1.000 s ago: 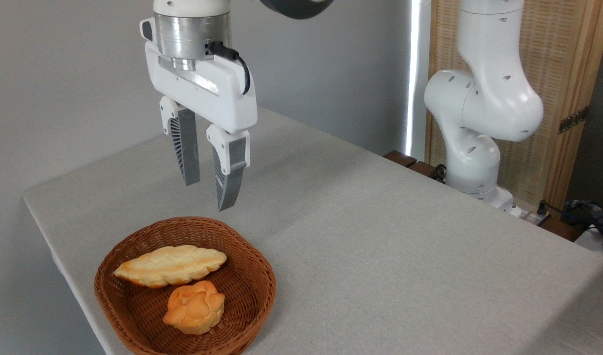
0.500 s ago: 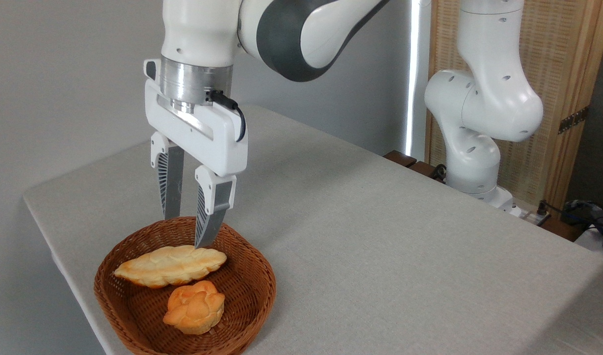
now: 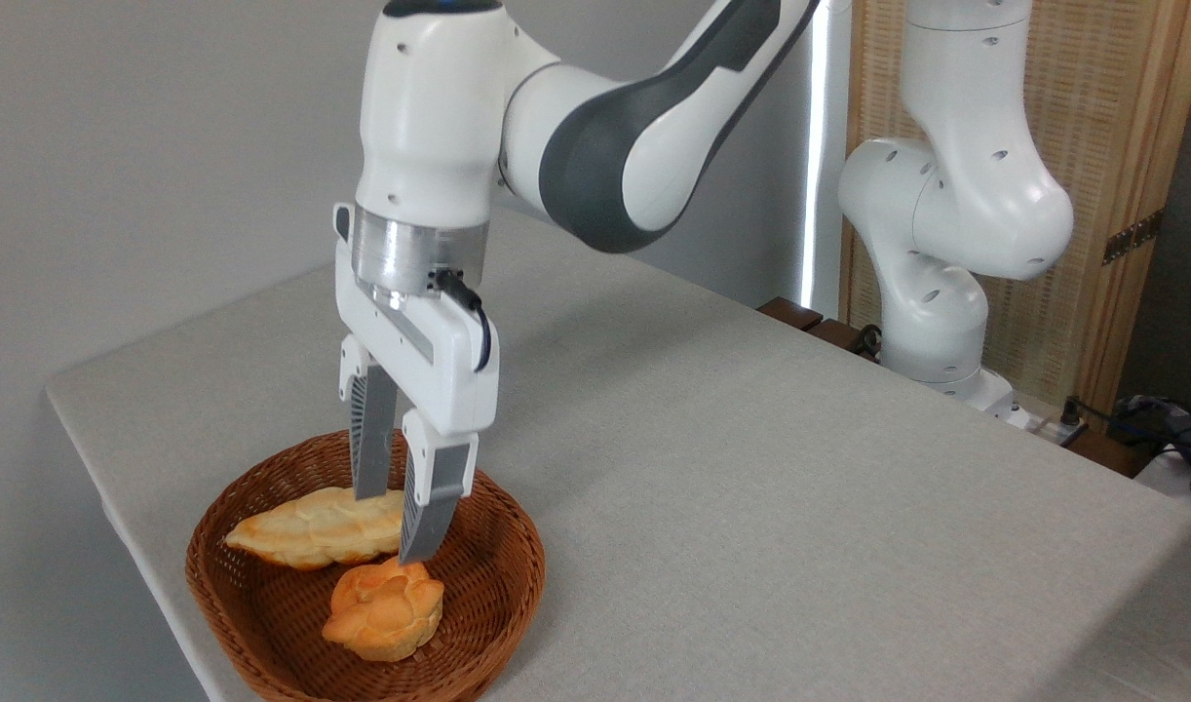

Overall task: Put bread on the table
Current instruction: 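Descend around the orange bun and close the gripper on it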

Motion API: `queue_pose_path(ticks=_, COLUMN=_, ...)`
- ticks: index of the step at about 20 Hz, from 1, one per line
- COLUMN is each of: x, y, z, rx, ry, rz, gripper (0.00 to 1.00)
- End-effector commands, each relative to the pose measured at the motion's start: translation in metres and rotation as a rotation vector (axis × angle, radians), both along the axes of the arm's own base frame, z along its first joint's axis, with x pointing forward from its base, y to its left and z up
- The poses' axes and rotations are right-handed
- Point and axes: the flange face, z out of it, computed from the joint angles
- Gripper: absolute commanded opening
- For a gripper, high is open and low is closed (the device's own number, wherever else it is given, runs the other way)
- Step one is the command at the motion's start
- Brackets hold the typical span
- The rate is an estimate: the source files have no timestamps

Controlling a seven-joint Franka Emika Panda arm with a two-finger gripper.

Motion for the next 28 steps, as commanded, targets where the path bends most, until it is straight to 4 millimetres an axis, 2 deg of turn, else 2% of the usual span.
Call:
queue_pose_path(ticks=1, x=0.010, y=0.009, z=-0.019, rx=0.045, ry=-0.027, rz=-0.020, gripper=1.00)
queue_pose_path(ticks=4, x=0.016, y=0.020, z=-0.029, rx=0.073, ry=-0.038, rz=-0.016, gripper=1.00)
queue_pose_path(ticks=8, x=0.019, y=0.019, z=-0.042, rx=0.085, ry=-0.023, rz=-0.023, gripper=1.00)
queue_pose_path(ticks=22, x=0.020, y=0.017, z=-0.034, rx=0.027, ry=-0.044, rz=0.015, gripper=1.00)
queue_pose_path(ticks=28, x=0.020, y=0.006, z=-0.045, rx=0.026, ry=-0.026, rz=-0.004, gripper=1.00)
